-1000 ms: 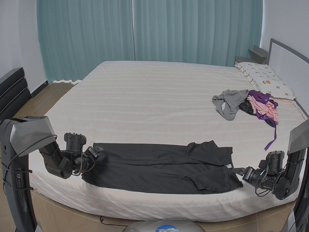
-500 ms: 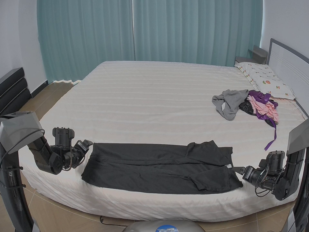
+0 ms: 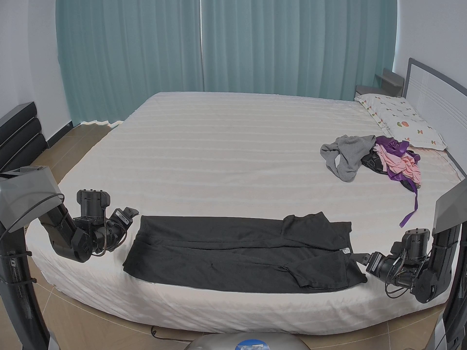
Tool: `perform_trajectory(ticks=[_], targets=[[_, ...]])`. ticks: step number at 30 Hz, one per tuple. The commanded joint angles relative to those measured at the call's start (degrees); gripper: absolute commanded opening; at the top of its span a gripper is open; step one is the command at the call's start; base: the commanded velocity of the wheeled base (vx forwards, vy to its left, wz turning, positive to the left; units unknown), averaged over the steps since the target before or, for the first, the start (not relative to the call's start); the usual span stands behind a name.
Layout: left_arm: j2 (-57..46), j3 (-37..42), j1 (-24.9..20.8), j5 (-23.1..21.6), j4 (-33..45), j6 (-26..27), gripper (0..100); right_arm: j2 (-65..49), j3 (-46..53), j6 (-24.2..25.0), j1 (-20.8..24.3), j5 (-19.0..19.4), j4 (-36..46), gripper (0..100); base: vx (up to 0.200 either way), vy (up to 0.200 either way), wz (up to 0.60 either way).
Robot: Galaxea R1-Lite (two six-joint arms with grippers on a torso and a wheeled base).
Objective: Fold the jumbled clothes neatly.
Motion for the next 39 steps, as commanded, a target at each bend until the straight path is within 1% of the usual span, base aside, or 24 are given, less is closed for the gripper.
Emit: perform_trajectory(ticks=[1, 5, 8, 9, 13, 14, 15, 17, 19, 22, 24, 29, 30, 35, 39], targets=[[-0.25, -0.03, 0.05, 0.04, -0.04, -0.17, 100, 0.0, -0.08, 0.01, 0.1, 0.01, -0.02, 100, 0.2, 0.0, 0.0], [-0.08, 0.06, -0.13, 0.04, -0.04, -0.17, 100, -0.53, -0.17, 0.01, -0.08, -0.08, -0.11, 100, 0.2, 0.0, 0.0], [-0.25, -0.03, -0.13, -0.31, 0.49, -0.17, 100, -0.97, -0.08, 0.01, 0.1, -0.08, -0.11, 100, 0.0, 0.0, 0.0], [-0.25, -0.03, -0.13, -0.84, 0.49, -0.17, 100, -1.06, -0.08, 0.01, 0.18, 0.01, -0.11, 100, 0.0, 0.0, 0.0], [-0.69, 1.64, -0.13, -5.23, 0.57, -0.09, 100, -0.97, -0.34, -0.08, 0.18, 0.01, -0.11, 100, 0.0, 0.0, 0.0], [-0.69, 1.64, -0.13, -5.23, 0.57, -0.09, 100, -0.97, -0.34, -0.08, 0.18, 0.01, -0.11, 100, 0.0, 0.0, 0.0], [-0.69, 2.35, -0.22, -6.73, 0.49, 0.27, 100, -0.97, -0.34, -0.08, 0.1, 0.01, -0.11, 100, 0.0, 0.0, 0.0], [-0.69, 2.52, -0.3, -7.17, 0.49, 0.35, 100, -0.79, -0.34, -0.08, 0.1, 0.01, -0.11, 100, 0.0, 0.0, 0.0], [-0.25, 2.87, -0.57, -7.17, 0.57, 1.58, 100, -0.71, -0.34, -0.08, 0.1, 0.1, -0.11, 100, 0.0, 0.0, 0.0], [0.8, 3.49, -0.74, -7.17, 0.49, 6.07, 100, -0.36, -0.08, -0.08, 0.18, 0.1, -0.98, 100, 0.0, 0.0, 0.0], [2.03, 3.58, -1.01, -7.08, -0.13, 8.0, 100, -0.09, 0.01, -0.08, 0.1, 0.01, -1.51, 100, 0.0, 0.0, 0.0], [3.26, 3.14, -1.45, -6.55, -0.13, 8.7, 100, 0.08, -0.08, -0.08, 0.1, 0.01, -1.6, 100, 0.0, 0.0, 0.0], [3.35, 3.49, -1.89, -6.64, -0.13, 8.97, 0, 0.17, -0.08, -0.08, 0.18, 0.01, -1.6, 100, 0.0, 0.0, 0.0], [4.41, 4.72, -2.41, -6.29, -0.22, 12.92, 0, 0.52, -0.17, -0.08, 0.18, 0.01, -1.6, 100, 0.0, 0.0, 0.0], [4.58, 5.16, -1.8, -5.76, 0.05, 13.19, 0, 0.7, -0.26, -0.08, 0.18, 0.01, -1.6, 100, 0.0, 0.0, 0.0]])
